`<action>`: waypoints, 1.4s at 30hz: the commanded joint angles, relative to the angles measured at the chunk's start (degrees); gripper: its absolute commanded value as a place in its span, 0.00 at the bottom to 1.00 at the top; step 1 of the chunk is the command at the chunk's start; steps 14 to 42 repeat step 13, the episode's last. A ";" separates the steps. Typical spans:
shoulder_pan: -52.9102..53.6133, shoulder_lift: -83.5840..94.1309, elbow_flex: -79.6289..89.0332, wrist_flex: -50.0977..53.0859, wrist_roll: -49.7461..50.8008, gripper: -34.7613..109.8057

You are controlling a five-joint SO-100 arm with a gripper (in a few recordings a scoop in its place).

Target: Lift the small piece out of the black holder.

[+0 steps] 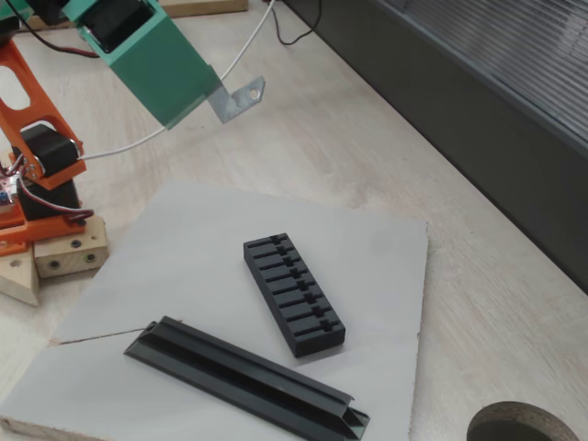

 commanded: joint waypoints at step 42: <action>0.44 2.46 0.00 0.88 0.35 0.30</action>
